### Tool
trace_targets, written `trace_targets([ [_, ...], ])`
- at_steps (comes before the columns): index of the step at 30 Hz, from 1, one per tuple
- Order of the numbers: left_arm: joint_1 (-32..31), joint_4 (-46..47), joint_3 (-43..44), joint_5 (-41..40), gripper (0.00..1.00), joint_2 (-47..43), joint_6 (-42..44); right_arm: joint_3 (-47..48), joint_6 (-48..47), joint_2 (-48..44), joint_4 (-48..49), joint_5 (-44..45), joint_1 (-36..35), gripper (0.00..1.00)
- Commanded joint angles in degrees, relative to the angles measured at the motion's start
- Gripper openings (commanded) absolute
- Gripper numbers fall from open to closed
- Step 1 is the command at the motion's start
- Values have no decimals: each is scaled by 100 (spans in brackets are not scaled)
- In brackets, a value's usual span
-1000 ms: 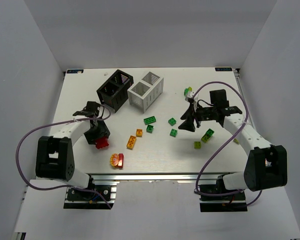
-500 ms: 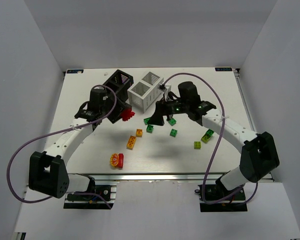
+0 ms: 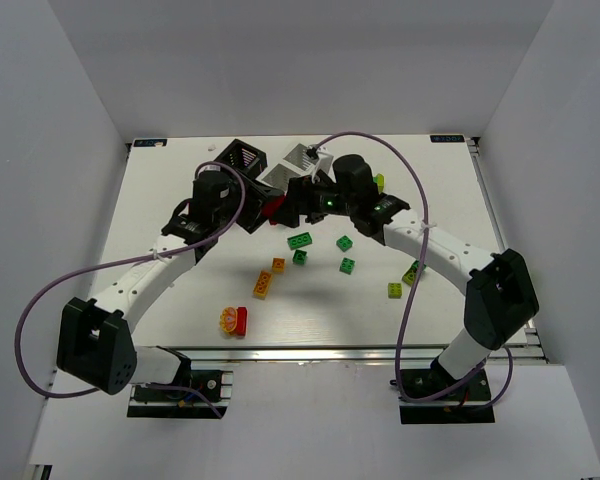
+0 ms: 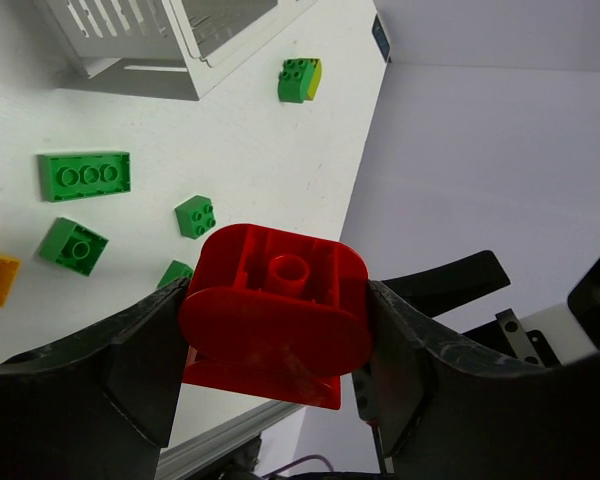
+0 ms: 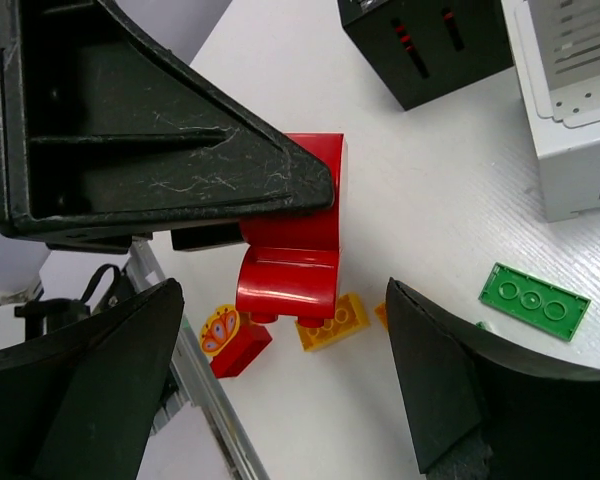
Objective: Sort the legos into containers by color
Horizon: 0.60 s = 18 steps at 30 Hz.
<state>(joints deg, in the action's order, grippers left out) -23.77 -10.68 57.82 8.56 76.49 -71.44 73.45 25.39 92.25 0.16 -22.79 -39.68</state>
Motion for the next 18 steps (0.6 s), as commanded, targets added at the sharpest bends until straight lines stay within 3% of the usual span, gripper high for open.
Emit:
trace_targets([
  [1, -40, 285, -17, -74, 0, -108, -186, 302, 45, 56, 282, 512, -92, 86],
  [18, -40, 575, -359, -30, 0, -213, -335, -15, -333, 100, 695, 987, -145, 55],
])
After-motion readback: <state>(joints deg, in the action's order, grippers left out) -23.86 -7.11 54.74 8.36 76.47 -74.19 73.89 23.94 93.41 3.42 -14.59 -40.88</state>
